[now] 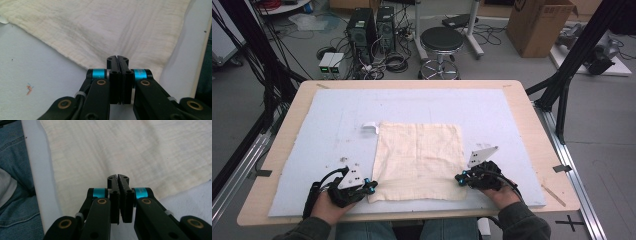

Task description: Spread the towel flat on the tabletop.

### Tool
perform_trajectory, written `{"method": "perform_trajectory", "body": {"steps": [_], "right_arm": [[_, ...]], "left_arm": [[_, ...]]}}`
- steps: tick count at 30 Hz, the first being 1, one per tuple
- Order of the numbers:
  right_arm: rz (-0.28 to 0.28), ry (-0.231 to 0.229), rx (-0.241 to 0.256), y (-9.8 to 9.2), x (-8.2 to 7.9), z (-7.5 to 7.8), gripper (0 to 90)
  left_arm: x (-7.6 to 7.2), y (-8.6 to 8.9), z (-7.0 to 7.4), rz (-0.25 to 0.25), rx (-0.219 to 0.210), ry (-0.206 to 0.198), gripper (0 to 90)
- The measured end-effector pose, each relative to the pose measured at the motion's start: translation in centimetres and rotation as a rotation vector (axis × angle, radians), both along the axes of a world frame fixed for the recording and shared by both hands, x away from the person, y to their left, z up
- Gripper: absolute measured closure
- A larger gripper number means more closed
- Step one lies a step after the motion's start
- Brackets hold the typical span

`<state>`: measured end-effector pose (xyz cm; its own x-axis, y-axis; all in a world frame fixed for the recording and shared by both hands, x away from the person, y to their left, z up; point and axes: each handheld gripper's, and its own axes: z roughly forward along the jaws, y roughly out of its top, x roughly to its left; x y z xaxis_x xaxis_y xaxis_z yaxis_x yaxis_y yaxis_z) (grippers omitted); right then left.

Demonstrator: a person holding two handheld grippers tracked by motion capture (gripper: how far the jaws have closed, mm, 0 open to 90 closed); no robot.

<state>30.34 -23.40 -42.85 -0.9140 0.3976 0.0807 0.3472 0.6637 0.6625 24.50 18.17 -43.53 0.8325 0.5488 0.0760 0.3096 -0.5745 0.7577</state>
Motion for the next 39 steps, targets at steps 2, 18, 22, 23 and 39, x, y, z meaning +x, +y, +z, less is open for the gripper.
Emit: {"method": "perform_trajectory", "body": {"steps": [2,18,22,23,39], "right_arm": [[0.001,0.001,0.002,-0.1,-0.2,0.1,88.3],[-0.021,-0.01,0.121,-1.0,-0.8,0.6,69.5],[-0.036,-0.023,0.148,-0.9,-0.7,0.7,62.3],[-0.038,-0.02,0.151,-0.9,-0.7,0.8,61.9],[-0.105,-0.046,0.246,-1.4,-0.3,1.8,43.1]], "left_arm": [[-0.2,0.0,0.0,-0.008,0.001,0.004,88.1],[0.2,0.6,0.5,0.024,-0.08,0.008,59.9],[0.6,0.9,0.7,0.044,-0.11,0.006,56.8],[0.7,0.9,0.8,0.045,-0.118,0.006,56.8],[0.9,1.6,1.3,0.077,-0.145,-0.009,50.9]]}}
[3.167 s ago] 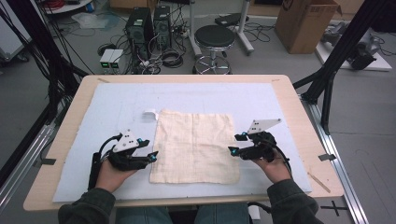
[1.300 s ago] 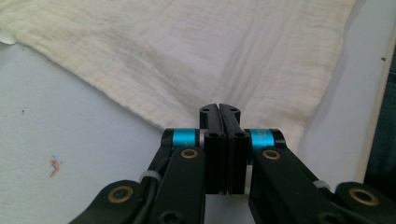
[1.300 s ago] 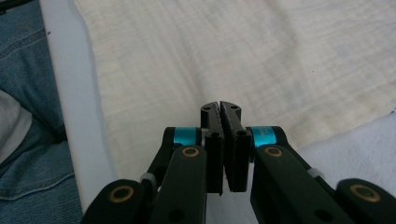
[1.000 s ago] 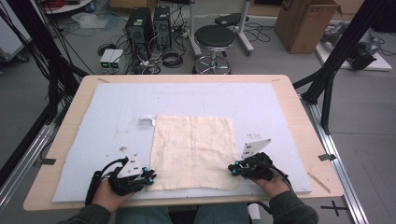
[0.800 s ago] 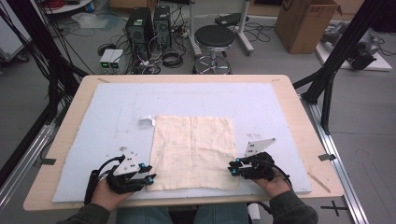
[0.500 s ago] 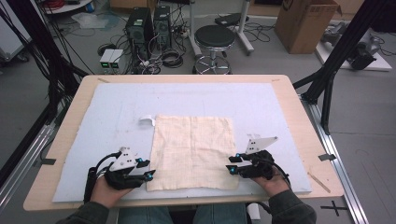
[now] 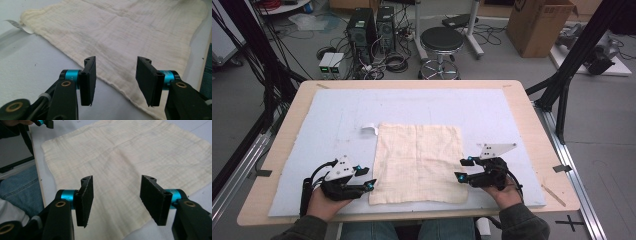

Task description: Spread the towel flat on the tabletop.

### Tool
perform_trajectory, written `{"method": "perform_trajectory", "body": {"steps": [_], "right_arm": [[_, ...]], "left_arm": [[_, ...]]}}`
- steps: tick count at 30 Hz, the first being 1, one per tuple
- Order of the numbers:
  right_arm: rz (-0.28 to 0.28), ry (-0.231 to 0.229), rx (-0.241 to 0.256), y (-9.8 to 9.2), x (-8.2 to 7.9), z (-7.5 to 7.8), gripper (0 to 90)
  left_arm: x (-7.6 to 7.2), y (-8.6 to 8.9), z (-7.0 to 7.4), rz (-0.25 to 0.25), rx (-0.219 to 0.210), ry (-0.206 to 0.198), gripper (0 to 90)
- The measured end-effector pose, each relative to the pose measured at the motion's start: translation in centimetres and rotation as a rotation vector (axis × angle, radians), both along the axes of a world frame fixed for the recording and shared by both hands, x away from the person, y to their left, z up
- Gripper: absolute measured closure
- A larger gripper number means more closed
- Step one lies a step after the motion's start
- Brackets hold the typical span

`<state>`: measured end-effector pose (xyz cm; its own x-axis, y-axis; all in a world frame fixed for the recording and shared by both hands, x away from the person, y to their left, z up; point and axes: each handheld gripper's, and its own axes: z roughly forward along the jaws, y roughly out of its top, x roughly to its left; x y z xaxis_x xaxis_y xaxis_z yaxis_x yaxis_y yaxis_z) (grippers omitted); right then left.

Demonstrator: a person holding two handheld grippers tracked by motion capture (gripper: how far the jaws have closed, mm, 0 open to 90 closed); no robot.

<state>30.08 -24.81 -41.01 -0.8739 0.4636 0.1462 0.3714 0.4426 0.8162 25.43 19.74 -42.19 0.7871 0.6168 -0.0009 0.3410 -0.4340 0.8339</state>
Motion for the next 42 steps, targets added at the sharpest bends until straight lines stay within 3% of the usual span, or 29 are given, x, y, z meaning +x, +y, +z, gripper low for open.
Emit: {"method": "perform_trajectory", "body": {"steps": [4,17,42], "right_arm": [[-0.012,-0.011,-0.027,0.1,0.1,0.0,39.6],[-0.028,-0.006,-0.048,0.2,0.7,0.2,32.3],[-0.042,-0.019,-0.041,0.4,3.6,2.8,25.4]], "left_arm": [[0.1,-0.1,0.1,0.006,-0.019,0.0,49.7],[0.4,-0.2,0.6,0.004,-0.015,-0.006,45.6],[2.6,-1.0,3.0,-0.007,-0.039,-0.011,41.9]]}}
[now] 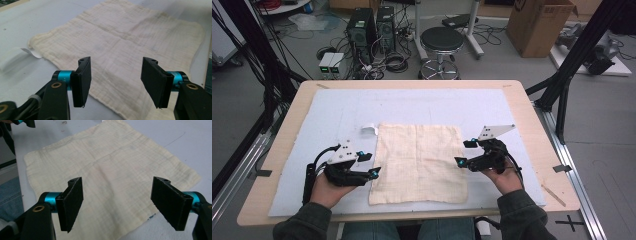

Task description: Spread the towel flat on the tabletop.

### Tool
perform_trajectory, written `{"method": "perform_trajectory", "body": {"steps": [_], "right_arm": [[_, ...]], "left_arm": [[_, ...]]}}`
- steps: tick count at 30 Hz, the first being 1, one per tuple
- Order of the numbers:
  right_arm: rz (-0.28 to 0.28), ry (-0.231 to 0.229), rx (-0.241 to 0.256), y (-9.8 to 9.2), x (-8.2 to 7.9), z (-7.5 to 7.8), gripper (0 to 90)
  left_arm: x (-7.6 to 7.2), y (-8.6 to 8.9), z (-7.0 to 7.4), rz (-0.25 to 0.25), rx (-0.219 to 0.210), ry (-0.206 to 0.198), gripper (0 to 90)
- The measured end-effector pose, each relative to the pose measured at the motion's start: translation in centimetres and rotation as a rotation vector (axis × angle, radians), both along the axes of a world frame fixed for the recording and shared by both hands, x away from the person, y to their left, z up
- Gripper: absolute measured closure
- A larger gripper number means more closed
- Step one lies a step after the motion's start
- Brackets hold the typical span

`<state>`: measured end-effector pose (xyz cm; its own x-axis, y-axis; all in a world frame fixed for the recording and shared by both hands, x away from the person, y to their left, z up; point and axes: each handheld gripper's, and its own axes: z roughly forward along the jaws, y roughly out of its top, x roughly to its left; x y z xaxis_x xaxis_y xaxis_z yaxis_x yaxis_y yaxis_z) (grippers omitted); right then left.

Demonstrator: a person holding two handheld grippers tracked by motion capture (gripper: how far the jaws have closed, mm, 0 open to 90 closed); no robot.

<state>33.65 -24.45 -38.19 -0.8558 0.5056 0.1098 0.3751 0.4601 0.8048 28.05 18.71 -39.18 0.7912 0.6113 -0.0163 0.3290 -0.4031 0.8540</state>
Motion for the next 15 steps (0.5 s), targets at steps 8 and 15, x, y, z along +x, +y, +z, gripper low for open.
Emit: {"method": "perform_trajectory", "body": {"steps": [8,15], "right_arm": [[-0.007,-0.003,-0.002,0.2,1.0,0.7,25.1],[-0.019,-0.006,0.012,0.3,2.0,1.7,25.0]], "left_arm": [[1.0,-0.1,1.0,0.003,-0.002,0.004,40.0],[1.6,-0.2,1.7,0.004,-0.005,0.012,38.9]]}}
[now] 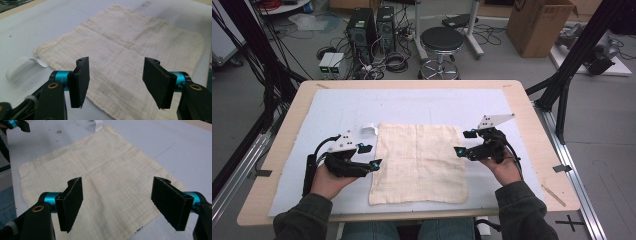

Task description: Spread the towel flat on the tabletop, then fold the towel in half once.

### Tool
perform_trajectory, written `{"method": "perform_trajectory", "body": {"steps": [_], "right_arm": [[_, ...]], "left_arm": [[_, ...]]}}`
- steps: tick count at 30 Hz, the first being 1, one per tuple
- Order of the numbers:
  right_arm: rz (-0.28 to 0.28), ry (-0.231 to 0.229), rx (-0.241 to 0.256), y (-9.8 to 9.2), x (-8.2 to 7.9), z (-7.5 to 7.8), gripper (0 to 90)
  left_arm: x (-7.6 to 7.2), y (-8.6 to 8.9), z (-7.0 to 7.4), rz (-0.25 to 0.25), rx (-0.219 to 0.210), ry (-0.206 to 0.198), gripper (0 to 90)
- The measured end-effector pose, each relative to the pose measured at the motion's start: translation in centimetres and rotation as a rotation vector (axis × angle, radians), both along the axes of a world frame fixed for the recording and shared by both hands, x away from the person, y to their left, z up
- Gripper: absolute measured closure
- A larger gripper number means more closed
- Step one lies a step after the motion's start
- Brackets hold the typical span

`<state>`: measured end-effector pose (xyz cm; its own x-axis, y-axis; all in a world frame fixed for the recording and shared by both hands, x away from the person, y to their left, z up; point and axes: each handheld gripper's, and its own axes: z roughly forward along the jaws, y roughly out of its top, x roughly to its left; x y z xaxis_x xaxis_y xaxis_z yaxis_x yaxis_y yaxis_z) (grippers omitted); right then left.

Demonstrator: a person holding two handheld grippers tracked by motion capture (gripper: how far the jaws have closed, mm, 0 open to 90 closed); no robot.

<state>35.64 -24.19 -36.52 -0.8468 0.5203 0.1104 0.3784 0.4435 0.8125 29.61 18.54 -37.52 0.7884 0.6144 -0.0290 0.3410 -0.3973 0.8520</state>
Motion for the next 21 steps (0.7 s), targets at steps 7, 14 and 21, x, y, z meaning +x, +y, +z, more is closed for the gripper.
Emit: {"method": "perform_trajectory", "body": {"steps": [7,14,21], "right_arm": [[0.003,-0.014,-0.003,0.4,0.6,0.4,24.9],[0.003,0.014,-0.018,0.8,1.1,0.1,24.1],[-0.002,0.032,-0.017,0.6,1.6,0.1,24.1]], "left_arm": [[0.6,0.1,0.7,-0.002,0.003,0.005,38.8],[1.2,-0.1,1.0,-0.001,0.003,0.002,38.8],[2.1,-0.1,1.1,0.001,0.007,0.019,39.6]]}}
